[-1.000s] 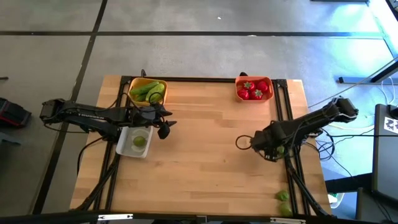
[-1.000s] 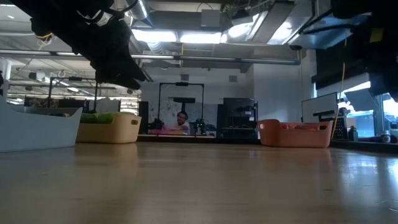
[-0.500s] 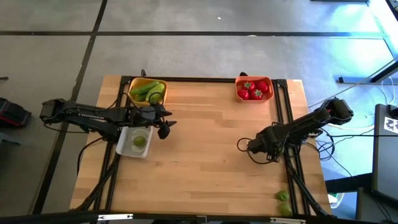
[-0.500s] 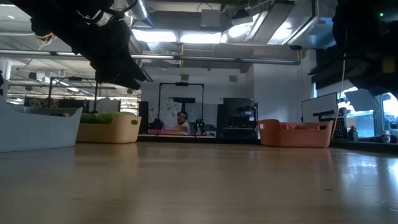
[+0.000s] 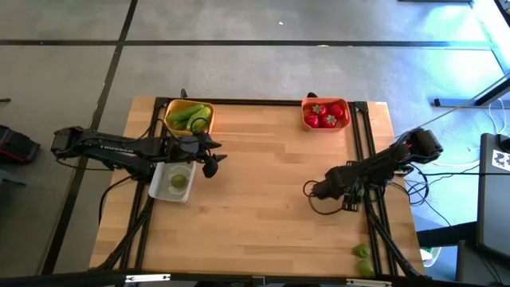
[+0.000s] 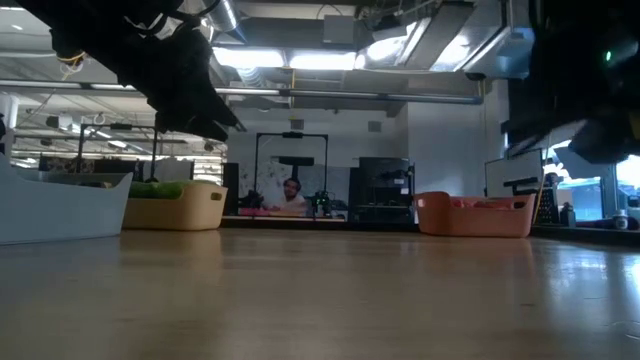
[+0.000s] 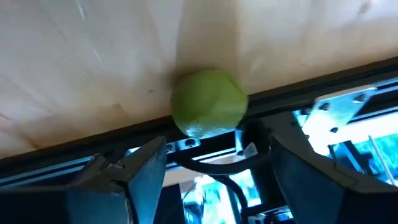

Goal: Sort produce into baskets
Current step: Put the top green lime into the white bin

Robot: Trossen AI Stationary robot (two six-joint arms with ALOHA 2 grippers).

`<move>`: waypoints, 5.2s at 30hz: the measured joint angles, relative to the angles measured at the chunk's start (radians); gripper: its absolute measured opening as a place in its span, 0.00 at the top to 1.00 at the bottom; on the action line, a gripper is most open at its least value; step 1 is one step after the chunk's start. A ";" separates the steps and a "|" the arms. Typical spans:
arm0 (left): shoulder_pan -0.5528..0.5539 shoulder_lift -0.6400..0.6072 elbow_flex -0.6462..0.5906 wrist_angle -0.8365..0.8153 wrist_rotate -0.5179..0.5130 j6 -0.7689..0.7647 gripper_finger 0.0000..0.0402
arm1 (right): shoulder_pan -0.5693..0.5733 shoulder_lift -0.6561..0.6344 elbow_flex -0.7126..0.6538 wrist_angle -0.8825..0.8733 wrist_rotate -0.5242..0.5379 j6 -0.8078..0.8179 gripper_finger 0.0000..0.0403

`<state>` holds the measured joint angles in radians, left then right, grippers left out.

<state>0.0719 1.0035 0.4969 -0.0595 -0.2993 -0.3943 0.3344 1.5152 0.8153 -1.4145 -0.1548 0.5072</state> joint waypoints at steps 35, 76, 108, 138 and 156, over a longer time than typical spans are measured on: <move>0.000 0.000 0.000 -0.004 0.000 0.011 0.37 | -0.001 0.380 0.067 0.047 0.030 -0.203 0.67; -0.211 0.183 0.001 0.652 0.001 0.112 0.38 | -0.029 -0.130 0.323 1.083 0.657 -0.634 0.65; -0.243 0.430 0.112 0.939 0.064 -0.120 0.38 | -0.034 0.006 0.301 1.502 0.641 -0.937 0.65; -0.265 0.324 0.114 0.738 0.050 -0.024 0.58 | 0.112 -0.079 0.303 1.295 0.781 -0.827 0.30; -0.421 0.027 0.310 -0.391 -0.126 -0.223 0.58 | 0.183 -0.121 0.302 0.600 0.710 -0.174 0.33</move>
<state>-0.3492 1.0308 0.8068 -0.4508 -0.4252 -0.6174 0.5171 1.3941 1.1172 -0.8145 0.5550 0.3337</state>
